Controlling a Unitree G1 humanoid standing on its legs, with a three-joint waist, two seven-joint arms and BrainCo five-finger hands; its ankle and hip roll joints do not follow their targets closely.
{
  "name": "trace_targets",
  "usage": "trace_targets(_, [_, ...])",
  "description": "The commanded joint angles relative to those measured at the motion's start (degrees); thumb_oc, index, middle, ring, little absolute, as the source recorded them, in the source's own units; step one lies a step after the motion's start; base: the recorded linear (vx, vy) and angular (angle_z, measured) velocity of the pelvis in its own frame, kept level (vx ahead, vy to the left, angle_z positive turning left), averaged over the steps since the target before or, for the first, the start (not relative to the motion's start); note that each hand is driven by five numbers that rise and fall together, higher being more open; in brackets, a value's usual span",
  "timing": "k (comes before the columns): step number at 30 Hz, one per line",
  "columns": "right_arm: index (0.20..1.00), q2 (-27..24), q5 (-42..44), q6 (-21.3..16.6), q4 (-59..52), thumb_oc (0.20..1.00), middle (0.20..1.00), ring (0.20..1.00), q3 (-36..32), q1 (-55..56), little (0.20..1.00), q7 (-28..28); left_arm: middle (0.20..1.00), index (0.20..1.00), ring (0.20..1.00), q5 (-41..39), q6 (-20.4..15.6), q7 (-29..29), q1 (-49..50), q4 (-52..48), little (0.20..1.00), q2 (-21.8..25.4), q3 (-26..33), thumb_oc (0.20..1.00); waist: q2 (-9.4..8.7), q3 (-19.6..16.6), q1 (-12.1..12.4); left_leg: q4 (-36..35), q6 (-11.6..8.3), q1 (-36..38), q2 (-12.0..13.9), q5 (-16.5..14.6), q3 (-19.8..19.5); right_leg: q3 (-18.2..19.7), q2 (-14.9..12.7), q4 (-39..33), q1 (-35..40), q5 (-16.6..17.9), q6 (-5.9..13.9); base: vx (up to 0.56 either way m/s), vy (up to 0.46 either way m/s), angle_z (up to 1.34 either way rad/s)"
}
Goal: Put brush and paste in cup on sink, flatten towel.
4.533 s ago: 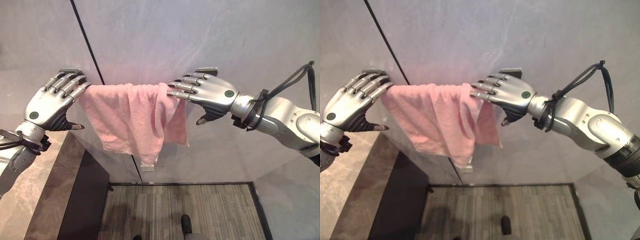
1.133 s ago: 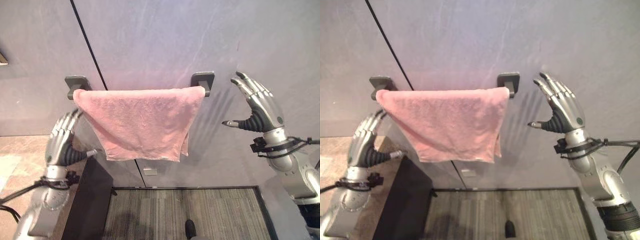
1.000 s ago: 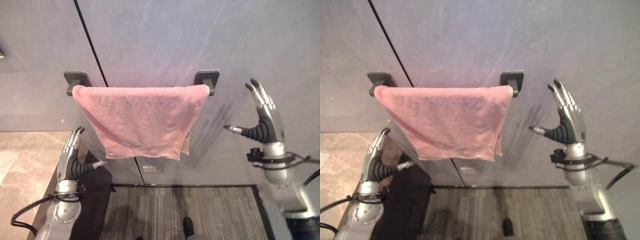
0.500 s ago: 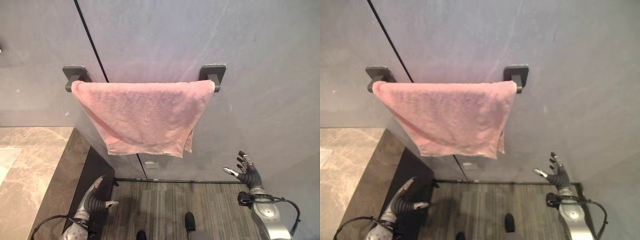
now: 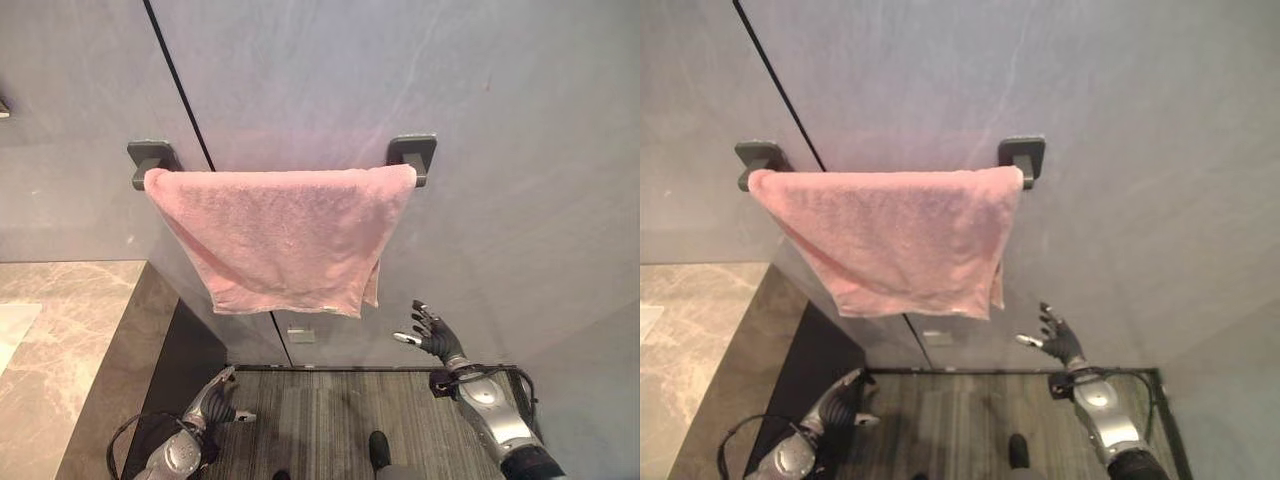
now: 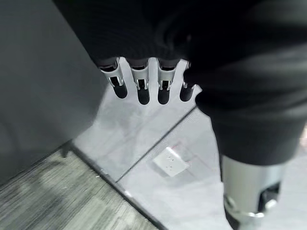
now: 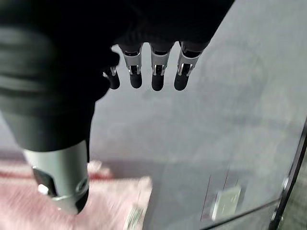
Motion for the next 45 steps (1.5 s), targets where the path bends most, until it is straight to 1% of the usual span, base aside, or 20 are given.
trace_targets(1, [1.000, 1.8, 3.6, -0.9, 0.8, 1.000, 1.000, 1.000, 1.3, -2.7, 1.000, 1.2, 1.000, 1.000, 1.000, 1.3, -0.7, 2.3, -0.8, 1.0, 1.000, 3.0, -1.1, 1.000, -3.85, -2.2, 0.5, 0.3, -1.21, -3.3, 2.2, 2.4, -0.4, 2.0, -7.2, 0.4, 0.0, -0.9, 5.68, 0.00, 0.011, -0.05])
trace_targets(2, [1.000, 1.8, 4.1, -0.7, 1.0, 1.000, 1.000, 1.000, 1.6, -2.8, 1.000, 1.4, 1.000, 1.000, 1.000, 1.2, -0.5, 2.2, -0.8, 0.8, 1.000, 3.0, -1.2, 1.000, -3.95, -2.2, 0.7, 0.3, -1.16, -3.2, 2.2, 2.4, -0.4, 2.0, -7.2, 0.4, 0.0, -0.9, 5.67, 0.00, 0.018, -0.04])
trace_targets(4, [1.000, 3.4, 9.7, 0.2, 2.2, 1.000, 1.000, 1.000, 2.9, -3.3, 1.000, 2.6, 1.000, 1.000, 1.000, 0.6, -0.1, 2.3, -0.8, 1.5, 1.000, 2.7, -1.2, 1.000, -4.25, -2.2, 1.1, 0.3, -1.10, -3.2, 2.1, 2.4, -0.4, 2.2, -7.3, 0.4, 0.1, -0.9, 5.64, 0.00, 0.000, 0.00])
trace_targets(6, [1.000, 3.6, 10.5, 0.3, 2.9, 1.000, 1.000, 1.000, 3.1, -3.5, 1.000, 2.9, 1.000, 1.000, 1.000, 0.3, 0.0, 2.3, -0.8, 1.8, 1.000, 2.5, -1.2, 1.000, -4.39, -2.2, 1.2, 0.3, -1.07, -3.2, 2.0, 2.4, -0.5, 2.1, -7.3, 0.4, 0.1, -0.8, 5.62, 0.00, 0.000, 0.00])
trace_targets(8, [1.000, 3.3, 9.3, 0.7, 2.3, 1.000, 1.000, 1.000, 4.7, -4.3, 1.000, 3.4, 1.000, 1.000, 1.000, 0.2, 0.1, 2.2, -0.8, 1.8, 1.000, 2.7, -1.5, 1.000, -4.63, -2.1, 1.5, 0.3, -1.10, -3.2, 2.1, 2.5, -0.5, 2.0, -7.3, 0.4, 0.2, -0.8, 5.57, 0.00, 0.000, 0.00])
trace_targets(10, [1.000, 4.6, 14.0, 1.3, 2.6, 1.000, 1.000, 1.000, 5.6, -4.4, 1.000, 3.8, 1.000, 1.000, 1.000, 0.1, 0.4, 2.2, -1.0, 1.8, 1.000, 2.7, -1.8, 1.000, -4.76, -2.0, 1.8, 0.3, -1.10, -3.3, 2.0, 2.5, -0.7, 1.9, -7.4, 0.4, 0.2, -0.8, 5.51, 0.00, 0.000, 0.00])
trace_targets(11, [1.000, 5.8, 16.7, 1.6, 3.4, 1.000, 1.000, 1.000, 6.8, -4.9, 1.000, 4.9, 1.000, 1.000, 1.000, 0.0, 0.4, 2.2, -1.1, 1.9, 1.000, 2.5, -2.3, 1.000, -4.94, -2.0, 2.0, 0.3, -1.09, -3.4, 2.0, 2.5, -0.8, 1.8, -7.5, 0.4, 0.3, -0.8, 5.55, 0.00, 0.000, 0.00])
trace_targets(15, [1.000, 7.1, 17.2, 1.9, 4.2, 1.000, 1.000, 1.000, 9.1, -6.7, 1.000, 4.8, 1.000, 1.000, 1.000, -0.3, 0.6, 2.5, -1.5, 2.0, 1.000, 2.6, -2.9, 1.000, -5.20, -1.6, 2.6, 0.3, -1.08, -3.8, 2.0, 2.7, -1.0, 1.4, -7.4, 0.4, 0.1, -0.8, 5.49, 0.00, 0.000, 0.00])
trace_targets(18, [1.000, 8.0, 17.2, 1.6, 4.8, 1.000, 1.000, 1.000, 9.4, -7.8, 1.000, 3.8, 1.000, 1.000, 1.000, -0.7, 0.7, 2.9, -1.7, 1.7, 1.000, 2.6, -3.1, 1.000, -5.21, -1.4, 2.9, 0.3, -1.07, -4.0, 1.9, 2.9, -1.1, 1.4, -7.4, 0.4, -0.1, -0.7, 5.52, 0.00, 0.000, 0.00])
trace_targets(23, [1.000, 10.0, 20.0, 1.4, 4.9, 1.000, 1.000, 1.000, 10.2, -9.8, 1.000, 2.7, 1.000, 1.000, 1.000, -1.2, 1.1, 3.7, -1.9, 2.3, 1.000, 2.0, -4.0, 1.000, -5.16, -1.7, 3.2, 0.3, -1.14, -4.1, 2.0, 2.9, -1.2, 1.4, -7.5, 0.4, 0.0, -0.7, 5.37, 0.00, 0.000, 0.00])
trace_targets(25, [1.000, 9.9, 18.9, 1.3, 5.4, 1.000, 1.000, 1.000, 10.6, -10.4, 1.000, 2.3, 1.000, 1.000, 1.000, -1.1, 1.1, 3.8, -2.0, 2.3, 1.000, 2.0, -4.3, 1.000, -5.14, -1.7, 3.3, 0.3, -1.17, -4.1, 2.0, 2.9, -1.2, 1.4, -7.5, 0.4, 0.0, -0.7, 5.35, 0.00, 0.000, 0.00])
trace_targets(28, [1.000, 9.8, 13.2, 2.3, 8.3, 1.000, 1.000, 1.000, 10.7, -11.6, 1.000, -1.3, 1.000, 1.000, 1.000, -0.9, 1.7, 4.2, -2.4, 3.2, 1.000, 2.1, -5.2, 1.000, -4.81, -2.0, 3.2, 0.3, -1.18, -3.9, 2.0, 2.8, -1.1, 1.5, -7.5, 0.4, 0.3, -0.7, 5.24, 0.00, 0.000, 0.00])
trace_targets(30, [1.000, 9.5, 12.8, 2.4, 8.1, 1.000, 1.000, 1.000, 10.8, -11.7, 1.000, -1.8, 1.000, 1.000, 1.000, -0.8, 1.7, 4.3, -2.5, 3.3, 1.000, 2.1, -5.3, 1.000, -4.71, -2.0, 3.1, 0.3, -1.18, -3.8, 2.0, 2.8, -1.2, 1.5, -7.5, 0.4, 0.3, -0.8, 5.23, 0.00, 0.000, 0.00])
trace_targets(36, [1.000, 7.9, 8.0, 2.3, 10.1, 1.000, 1.000, 1.000, 7.4, -11.2, 1.000, -5.9, 1.000, 1.000, 1.000, -0.1, 2.1, 4.5, -2.5, 2.3, 1.000, 2.6, -6.4, 1.000, -3.47, -2.6, 2.5, 0.3, -1.18, -3.0, 1.9, 2.4, -0.9, 1.5, -7.6, 0.4, 0.9, -1.1, 5.22, 0.00, 0.000, 0.00])
trace_targets(45, [1.000, 7.6, 7.2, 1.6, 8.6, 1.000, 1.000, 1.000, 5.2, -10.2, 1.000, -7.6, 1.000, 1.000, 1.000, -0.1, 2.7, 5.1, -2.4, 2.8, 1.000, 1.9, -6.7, 1.000, -2.59, -2.7, 2.1, 0.3, -1.06, -2.7, 1.9, 2.2, -1.1, 1.4, -7.5, 0.4, 1.3, -1.4, 5.10, 0.00, 0.000, 0.00])
